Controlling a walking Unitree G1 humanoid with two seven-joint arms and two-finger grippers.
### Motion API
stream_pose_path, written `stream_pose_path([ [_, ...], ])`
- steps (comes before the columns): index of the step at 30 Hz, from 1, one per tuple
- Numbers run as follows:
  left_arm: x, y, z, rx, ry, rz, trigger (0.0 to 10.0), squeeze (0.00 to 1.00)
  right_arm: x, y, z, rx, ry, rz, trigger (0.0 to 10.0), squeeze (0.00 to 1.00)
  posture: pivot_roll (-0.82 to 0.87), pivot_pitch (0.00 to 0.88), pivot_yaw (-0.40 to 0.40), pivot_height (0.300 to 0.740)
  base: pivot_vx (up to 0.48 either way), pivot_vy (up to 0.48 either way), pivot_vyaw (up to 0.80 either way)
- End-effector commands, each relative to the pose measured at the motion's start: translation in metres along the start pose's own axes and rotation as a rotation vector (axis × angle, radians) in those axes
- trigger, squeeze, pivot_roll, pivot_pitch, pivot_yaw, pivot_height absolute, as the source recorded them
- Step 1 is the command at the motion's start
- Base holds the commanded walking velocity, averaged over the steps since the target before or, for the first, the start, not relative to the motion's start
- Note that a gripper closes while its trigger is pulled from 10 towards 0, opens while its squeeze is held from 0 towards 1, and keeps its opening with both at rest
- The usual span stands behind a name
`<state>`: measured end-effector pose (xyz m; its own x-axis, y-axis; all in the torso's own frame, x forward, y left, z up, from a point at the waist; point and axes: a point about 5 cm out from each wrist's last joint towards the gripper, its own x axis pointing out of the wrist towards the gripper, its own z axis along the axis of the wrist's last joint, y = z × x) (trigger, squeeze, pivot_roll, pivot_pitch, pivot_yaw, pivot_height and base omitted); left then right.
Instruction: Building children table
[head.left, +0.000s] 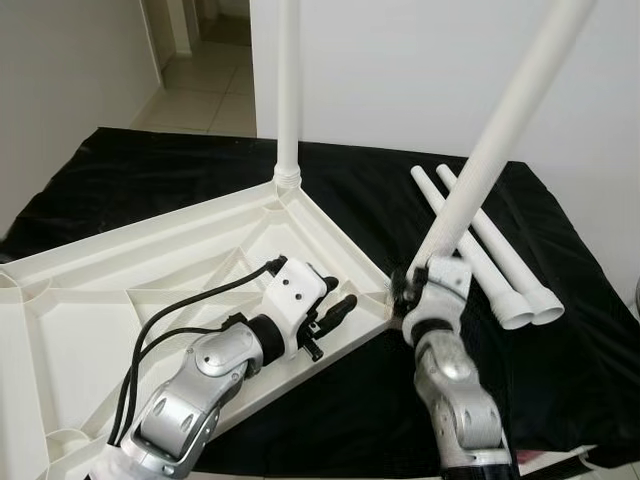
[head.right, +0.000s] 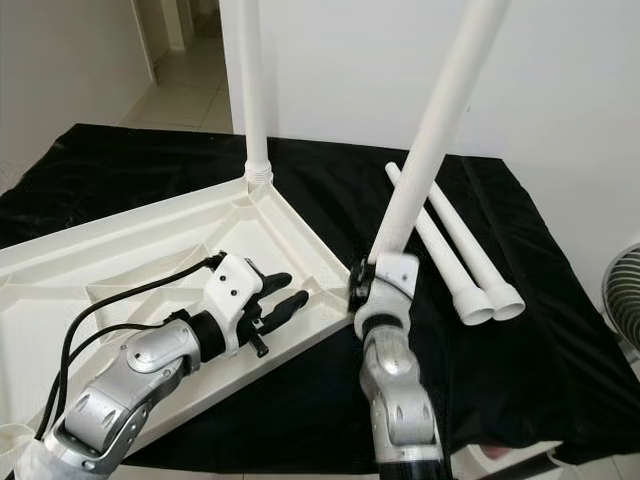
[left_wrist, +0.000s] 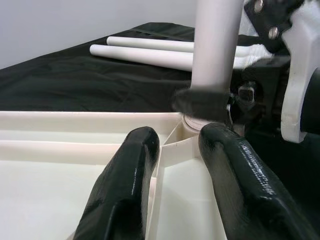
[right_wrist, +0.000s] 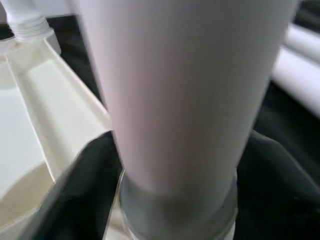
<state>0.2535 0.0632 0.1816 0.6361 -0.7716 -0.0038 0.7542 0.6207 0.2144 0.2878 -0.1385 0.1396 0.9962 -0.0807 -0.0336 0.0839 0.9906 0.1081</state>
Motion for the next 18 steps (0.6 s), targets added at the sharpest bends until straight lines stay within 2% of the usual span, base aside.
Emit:
stream_pose_path([
  [1, 0.001, -0.002, -0.002, -0.003, 0.010, -0.030, 10.0, 0.00, 0.001, -0.003, -0.004, 0.036, 0.008, 0.040, 10.0, 1.00, -0.01, 0.046, -0.019, 0.740, 0.000, 0.000, 0.00],
  [3, 0.001, -0.002, -0.001, -0.003, 0.009, -0.032, 10.0, 0.00, 0.004, -0.006, 0.004, 0.055, -0.040, 0.099, 10.0, 1.00, -0.01, 0.044, -0.018, 0.740, 0.000, 0.000, 0.00],
  [7, 0.002, -0.002, -0.001, -0.004, 0.006, -0.033, 10.0, 0.00, 0.006, -0.010, 0.008, 0.061, -0.056, 0.116, 10.0, 1.00, -0.01, 0.044, -0.018, 0.740, 0.000, 0.000, 0.00],
  [11, 0.002, -0.003, -0.001, -0.003, 0.006, -0.034, 10.0, 0.00, 0.009, -0.016, 0.013, 0.020, -0.074, 0.139, 10.0, 1.00, -0.01, 0.041, -0.018, 0.740, 0.000, 0.000, 0.00],
  [12, 0.003, -0.002, -0.001, -0.002, 0.006, -0.037, 10.0, 0.00, 0.014, -0.025, 0.018, -0.027, -0.083, 0.211, 10.0, 0.00, -0.01, 0.034, -0.017, 0.740, 0.000, 0.000, 0.00],
  [14, 0.004, -0.002, -0.001, 0.000, 0.006, -0.041, 10.0, 0.00, 0.019, -0.036, 0.026, -0.080, -0.090, 0.295, 10.0, 0.00, -0.01, 0.034, -0.017, 0.740, 0.000, 0.000, 0.00],
  [17, 0.004, -0.005, -0.003, -0.013, 0.022, -0.057, 10.0, 0.00, 0.024, -0.043, 0.029, -0.120, -0.084, 0.408, 10.0, 0.00, -0.01, 0.032, -0.015, 0.740, 0.000, 0.000, 0.00],
  [18, 0.004, -0.005, -0.003, -0.013, 0.022, -0.057, 10.0, 0.00, 0.024, -0.043, 0.029, -0.120, -0.084, 0.408, 10.0, 0.00, -0.01, 0.032, -0.015, 0.740, 0.000, 0.000, 0.00],
])
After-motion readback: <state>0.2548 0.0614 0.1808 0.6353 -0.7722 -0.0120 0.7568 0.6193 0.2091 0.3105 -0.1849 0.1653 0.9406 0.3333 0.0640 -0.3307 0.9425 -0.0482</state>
